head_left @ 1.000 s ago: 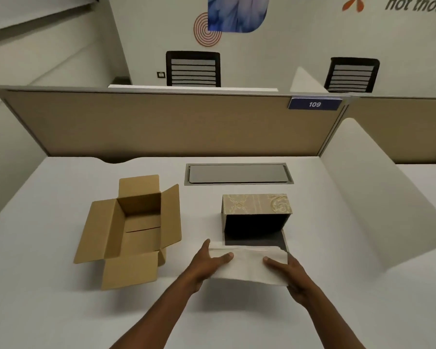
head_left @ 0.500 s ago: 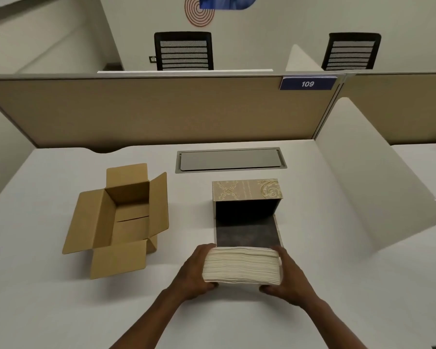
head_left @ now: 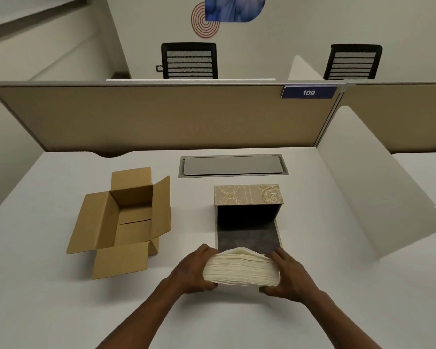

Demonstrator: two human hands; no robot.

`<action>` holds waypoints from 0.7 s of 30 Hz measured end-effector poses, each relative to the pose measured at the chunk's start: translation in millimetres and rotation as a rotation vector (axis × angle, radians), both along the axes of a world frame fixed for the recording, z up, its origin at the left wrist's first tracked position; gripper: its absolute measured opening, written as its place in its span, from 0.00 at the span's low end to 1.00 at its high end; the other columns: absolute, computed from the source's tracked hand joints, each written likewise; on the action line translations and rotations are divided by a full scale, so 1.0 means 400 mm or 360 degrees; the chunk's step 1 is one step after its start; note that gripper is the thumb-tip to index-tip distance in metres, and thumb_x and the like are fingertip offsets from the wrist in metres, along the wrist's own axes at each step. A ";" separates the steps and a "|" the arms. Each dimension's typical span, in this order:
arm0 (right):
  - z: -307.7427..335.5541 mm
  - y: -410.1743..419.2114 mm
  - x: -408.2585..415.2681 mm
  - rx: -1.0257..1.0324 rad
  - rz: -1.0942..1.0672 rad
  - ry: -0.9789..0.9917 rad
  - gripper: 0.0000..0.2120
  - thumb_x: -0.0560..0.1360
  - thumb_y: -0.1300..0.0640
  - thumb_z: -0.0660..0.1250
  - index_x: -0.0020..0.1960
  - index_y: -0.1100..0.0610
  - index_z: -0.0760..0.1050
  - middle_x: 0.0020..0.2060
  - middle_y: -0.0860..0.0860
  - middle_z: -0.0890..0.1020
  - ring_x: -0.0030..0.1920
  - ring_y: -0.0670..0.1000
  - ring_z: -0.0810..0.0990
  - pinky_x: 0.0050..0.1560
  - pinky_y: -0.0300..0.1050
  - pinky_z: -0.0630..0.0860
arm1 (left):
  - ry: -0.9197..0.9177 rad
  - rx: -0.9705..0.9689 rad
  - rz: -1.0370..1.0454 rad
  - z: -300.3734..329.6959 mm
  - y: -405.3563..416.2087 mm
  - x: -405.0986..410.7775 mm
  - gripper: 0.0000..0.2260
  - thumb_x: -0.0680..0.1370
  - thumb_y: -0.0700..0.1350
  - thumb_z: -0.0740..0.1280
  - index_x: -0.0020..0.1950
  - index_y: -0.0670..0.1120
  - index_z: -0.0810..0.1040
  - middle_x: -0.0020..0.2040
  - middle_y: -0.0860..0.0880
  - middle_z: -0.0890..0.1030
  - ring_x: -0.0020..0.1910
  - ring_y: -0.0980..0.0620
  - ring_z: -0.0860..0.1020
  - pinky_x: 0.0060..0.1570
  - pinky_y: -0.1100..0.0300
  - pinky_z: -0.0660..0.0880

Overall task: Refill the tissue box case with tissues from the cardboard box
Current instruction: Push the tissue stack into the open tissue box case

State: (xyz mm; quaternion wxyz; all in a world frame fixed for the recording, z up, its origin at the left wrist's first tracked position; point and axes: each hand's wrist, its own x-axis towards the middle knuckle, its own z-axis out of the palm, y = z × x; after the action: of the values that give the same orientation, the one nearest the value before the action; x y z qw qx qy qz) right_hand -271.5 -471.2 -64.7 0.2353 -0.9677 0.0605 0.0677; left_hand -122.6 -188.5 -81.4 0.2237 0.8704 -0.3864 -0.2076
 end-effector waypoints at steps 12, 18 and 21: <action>-0.006 -0.020 -0.027 0.0089 -0.0035 0.0091 0.59 0.60 0.29 0.75 0.80 0.51 0.53 0.73 0.48 0.70 0.68 0.50 0.73 0.66 0.40 0.71 | -0.0182 0.0037 -0.0170 0.004 0.013 -0.001 0.46 0.64 0.66 0.72 0.77 0.55 0.57 0.72 0.54 0.69 0.66 0.54 0.68 0.70 0.56 0.64; 0.010 -0.030 0.004 0.0036 0.0071 0.0109 0.57 0.59 0.28 0.76 0.78 0.51 0.56 0.74 0.47 0.67 0.66 0.50 0.73 0.61 0.34 0.69 | -0.0260 0.0196 -0.0327 0.052 -0.046 0.005 0.48 0.65 0.64 0.75 0.78 0.54 0.54 0.76 0.53 0.63 0.71 0.51 0.65 0.78 0.51 0.52; 0.007 -0.027 0.021 -0.0028 0.0167 0.0110 0.65 0.59 0.25 0.73 0.83 0.49 0.43 0.76 0.48 0.66 0.66 0.51 0.73 0.67 0.43 0.70 | -0.0259 0.0293 -0.0391 0.059 -0.071 0.004 0.54 0.65 0.62 0.77 0.80 0.54 0.45 0.78 0.50 0.61 0.72 0.48 0.65 0.77 0.50 0.54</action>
State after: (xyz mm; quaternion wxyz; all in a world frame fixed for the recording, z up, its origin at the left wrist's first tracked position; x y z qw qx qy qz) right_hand -263.2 -482.2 -61.8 0.2207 -0.9686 0.0182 0.1129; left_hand -121.0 -216.8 -57.6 0.0838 0.8473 -0.4861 -0.1967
